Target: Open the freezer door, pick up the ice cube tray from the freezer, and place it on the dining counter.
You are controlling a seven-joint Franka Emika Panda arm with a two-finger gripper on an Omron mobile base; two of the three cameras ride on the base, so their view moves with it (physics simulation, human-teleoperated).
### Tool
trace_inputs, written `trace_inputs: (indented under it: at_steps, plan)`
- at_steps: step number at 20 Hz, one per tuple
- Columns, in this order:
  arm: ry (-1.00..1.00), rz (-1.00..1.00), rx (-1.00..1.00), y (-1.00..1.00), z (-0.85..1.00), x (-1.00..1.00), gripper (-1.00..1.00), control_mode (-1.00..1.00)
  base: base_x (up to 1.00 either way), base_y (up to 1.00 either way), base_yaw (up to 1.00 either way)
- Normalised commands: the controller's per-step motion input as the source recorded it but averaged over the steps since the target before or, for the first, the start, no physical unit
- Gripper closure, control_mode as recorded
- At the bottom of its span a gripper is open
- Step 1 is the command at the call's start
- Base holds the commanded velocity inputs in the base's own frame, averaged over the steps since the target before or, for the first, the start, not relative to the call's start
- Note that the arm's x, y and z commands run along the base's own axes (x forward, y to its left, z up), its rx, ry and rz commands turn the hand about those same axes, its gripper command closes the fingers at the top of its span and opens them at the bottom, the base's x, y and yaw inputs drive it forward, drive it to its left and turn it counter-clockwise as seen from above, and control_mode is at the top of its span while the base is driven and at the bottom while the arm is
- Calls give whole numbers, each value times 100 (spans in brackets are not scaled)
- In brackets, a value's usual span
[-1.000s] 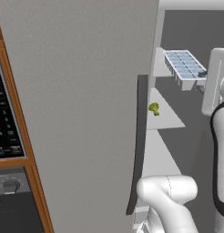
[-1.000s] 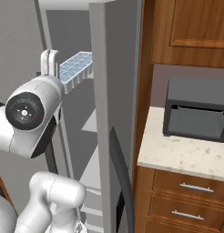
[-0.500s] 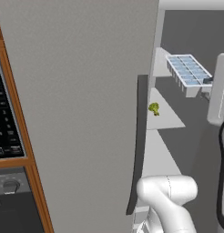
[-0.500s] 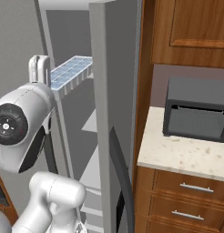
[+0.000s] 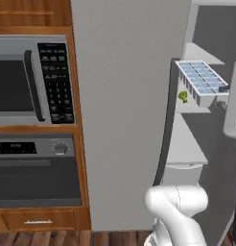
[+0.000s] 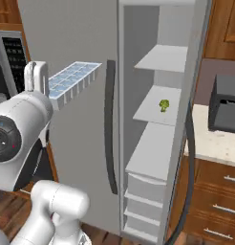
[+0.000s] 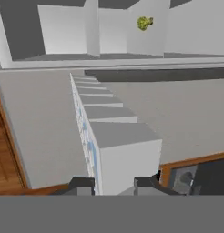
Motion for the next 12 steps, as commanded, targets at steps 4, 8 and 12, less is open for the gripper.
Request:
trace_inputs:
  at_steps: [4, 8, 12]
  plan:
    - [0, 0, 0, 0, 0, 0, 100, 100, -28, 90, 71]
    - [0, 0, 0, 0, 0, 0, 100, 100, -24, 70, 94]
    - [0, 0, 0, 0, 0, 0, 100, 100, -23, 48, 100]
